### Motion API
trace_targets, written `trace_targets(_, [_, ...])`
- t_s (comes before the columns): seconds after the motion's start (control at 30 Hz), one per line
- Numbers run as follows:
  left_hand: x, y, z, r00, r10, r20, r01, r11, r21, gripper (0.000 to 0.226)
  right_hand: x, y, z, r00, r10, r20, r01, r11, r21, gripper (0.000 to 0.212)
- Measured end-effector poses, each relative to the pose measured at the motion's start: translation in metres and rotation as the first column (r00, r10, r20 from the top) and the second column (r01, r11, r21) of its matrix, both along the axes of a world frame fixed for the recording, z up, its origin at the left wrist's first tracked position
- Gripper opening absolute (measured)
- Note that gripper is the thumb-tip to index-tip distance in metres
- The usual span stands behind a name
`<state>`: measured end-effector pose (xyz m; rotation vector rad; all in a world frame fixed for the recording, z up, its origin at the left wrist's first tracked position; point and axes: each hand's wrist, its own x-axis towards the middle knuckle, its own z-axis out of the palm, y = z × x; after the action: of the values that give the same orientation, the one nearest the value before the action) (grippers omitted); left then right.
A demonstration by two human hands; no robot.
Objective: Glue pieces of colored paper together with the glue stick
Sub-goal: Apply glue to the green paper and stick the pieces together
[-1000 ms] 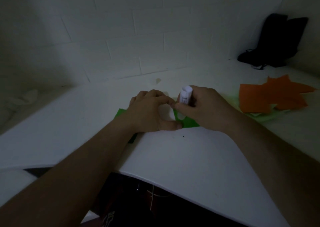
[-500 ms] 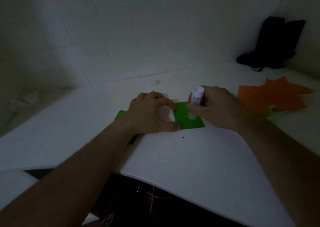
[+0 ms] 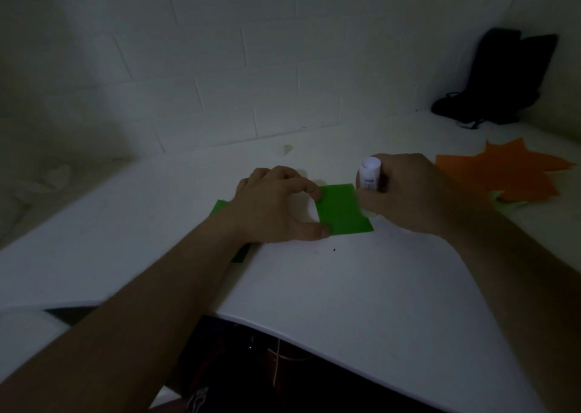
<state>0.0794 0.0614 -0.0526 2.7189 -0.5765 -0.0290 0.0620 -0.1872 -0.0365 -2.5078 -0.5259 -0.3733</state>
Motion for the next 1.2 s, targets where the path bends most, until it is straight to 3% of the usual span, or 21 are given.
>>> trace_targets(0.13, [0.0,0.0,0.0,1.0,-0.001,-0.002,0.001,1.0,0.01,0.079,0.002,0.004,0.002,0.997,-0.027,0.078,0.023,0.998,0.053,0.015])
trace_targets(0.23, [0.001,0.0,0.0,1.0,-0.002,-0.006,0.002,1.0,0.018,0.08,0.0,0.014,0.003,0.998,-0.039,0.039,0.033,0.988,0.151,0.01])
trace_targets(0.5, [0.003,0.0,-0.001,1.0,-0.007,0.005,0.006,0.999,0.041,0.084,-0.005,0.03,-0.006,0.995,0.035,-0.097,-0.022,0.991,0.133,0.01])
trace_targets(0.7, [0.004,0.0,-0.002,1.0,-0.004,0.024,0.002,0.998,0.064,0.093,-0.005,0.039,-0.01,0.994,0.061,-0.095,-0.045,0.987,0.154,0.016])
trace_targets(1.03, [0.007,-0.001,-0.004,0.999,-0.012,0.029,0.01,0.998,0.065,0.086,-0.003,0.051,-0.014,0.991,0.082,-0.105,-0.061,0.98,0.191,0.013])
trace_targets(1.2, [0.004,0.001,0.0,1.0,-0.01,0.004,0.01,0.999,0.053,0.088,-0.001,0.043,-0.002,0.997,-0.011,-0.078,0.034,0.957,0.289,0.022])
